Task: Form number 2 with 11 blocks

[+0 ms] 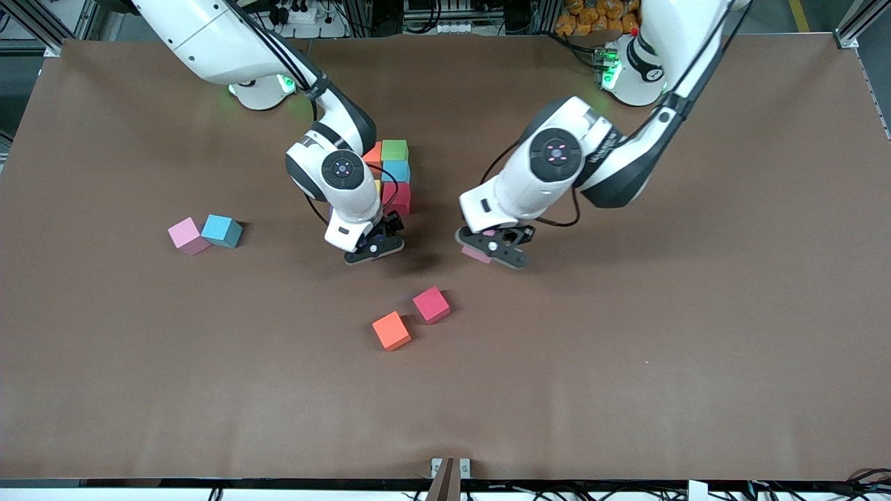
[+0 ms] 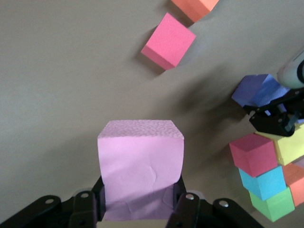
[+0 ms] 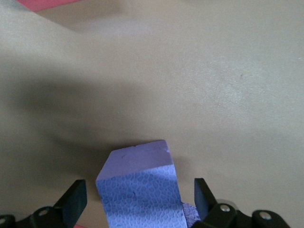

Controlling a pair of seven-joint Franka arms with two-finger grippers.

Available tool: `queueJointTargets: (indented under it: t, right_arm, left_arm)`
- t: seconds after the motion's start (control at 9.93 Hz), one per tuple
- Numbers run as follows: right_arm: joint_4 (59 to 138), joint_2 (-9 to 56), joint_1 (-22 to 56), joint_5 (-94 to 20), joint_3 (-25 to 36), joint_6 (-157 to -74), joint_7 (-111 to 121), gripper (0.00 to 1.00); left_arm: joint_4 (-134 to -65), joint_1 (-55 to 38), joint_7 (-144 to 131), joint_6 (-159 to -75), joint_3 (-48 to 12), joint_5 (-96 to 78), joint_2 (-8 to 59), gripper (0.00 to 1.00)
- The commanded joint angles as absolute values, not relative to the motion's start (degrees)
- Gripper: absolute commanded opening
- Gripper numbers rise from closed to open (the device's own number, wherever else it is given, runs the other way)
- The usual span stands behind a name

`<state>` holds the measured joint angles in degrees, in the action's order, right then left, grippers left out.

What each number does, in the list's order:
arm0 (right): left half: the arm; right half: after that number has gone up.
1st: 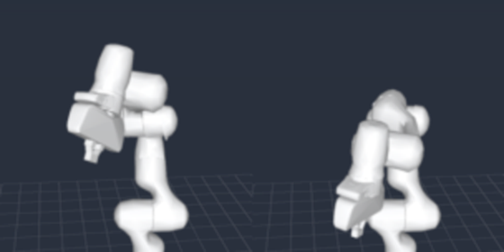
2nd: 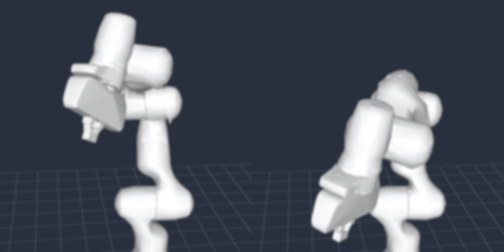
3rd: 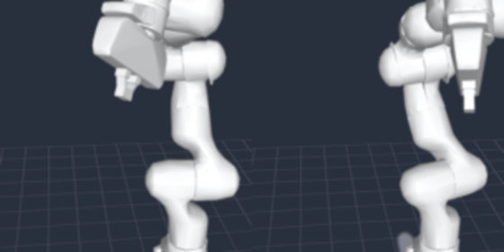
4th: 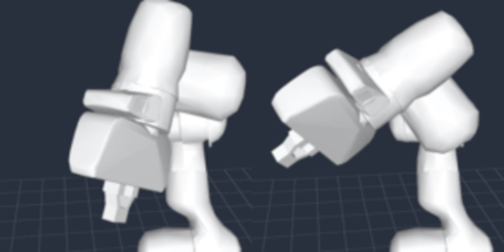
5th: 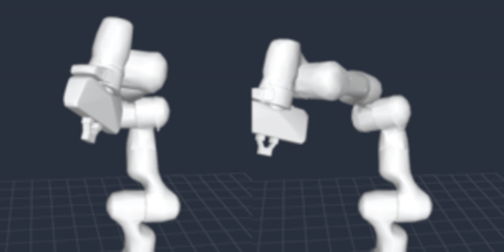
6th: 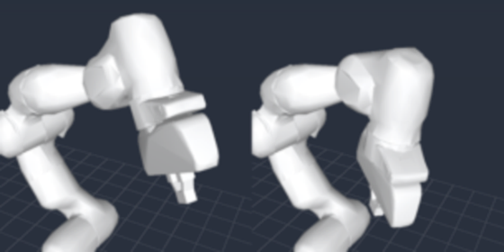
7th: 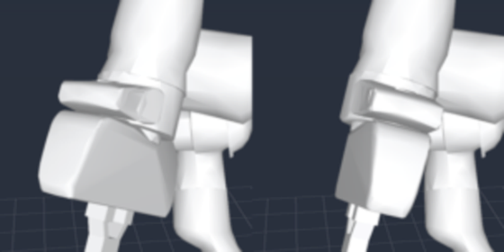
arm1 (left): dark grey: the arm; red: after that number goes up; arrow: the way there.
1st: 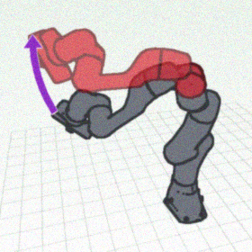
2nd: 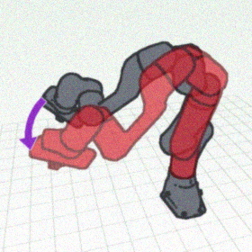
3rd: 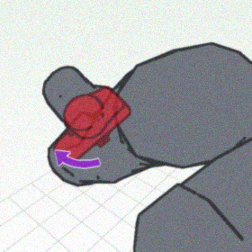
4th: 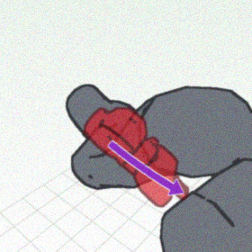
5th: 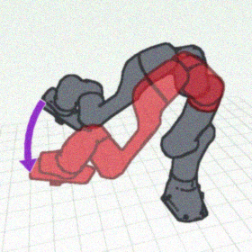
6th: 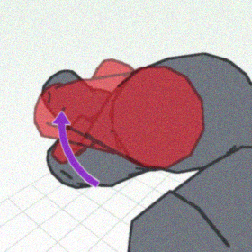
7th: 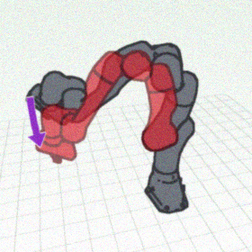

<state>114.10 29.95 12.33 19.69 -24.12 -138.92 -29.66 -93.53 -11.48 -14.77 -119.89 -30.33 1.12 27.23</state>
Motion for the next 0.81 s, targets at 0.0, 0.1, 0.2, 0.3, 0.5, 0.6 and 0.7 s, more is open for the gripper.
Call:
queueJointTargets:
  t: [0.0, 0.1, 0.2, 0.3, 0.5, 0.6, 0.7]
  right_arm:
    - [115.22, 30.15, 12.13, 21.09, -23.91, -140.8, -29.97, 0.0]
    - [115.22, 30.15, 11.95, 21.09, -23.91, -140.8, -29.97, 0.0]
    - [115.14, 30.06, 11.87, 21.09, -23.91, -140.71, -29.97, 0.0]
    - [114.7, 29.62, 11.69, 20.92, -23.82, -140.02, -30.32, 0.0]
    - [112.78, 28.83, 11.43, 20.83, -21.63, -139.57, -35.13, 0.0]
    - [111.46, 28.48, 11.34, 20.83, -19.62, -139.05, -36.64, 0.0]
    - [109.97, 28.04, 11.25, 20.22, -18.29, -136.43, -36.91, 0.0]
  left_arm:
    - [-95.8, -10.9, -13.89, -120.41, -31.38, -0.09, 25.75, 0.17]
    - [-95.8, -11.07, -13.97, -120.41, -31.38, -0.09, 25.93, 0.17]
    - [-95.71, -11.25, -13.97, -120.5, -31.38, -0.09, 25.93, 0.17]
    - [-95.71, -11.34, -13.97, -120.5, -31.38, -0.09, 25.93, 0.17]
    - [-95.8, -11.6, -13.97, -120.5, -31.38, -0.09, 26.1, 0.17]
    - [-95.63, -11.78, -14.06, -120.59, -31.38, 0.09, 26.45, 0.17]
    - [-95.63, -11.95, -14.15, -120.93, -31.38, 0.09, 26.46, 0.17]
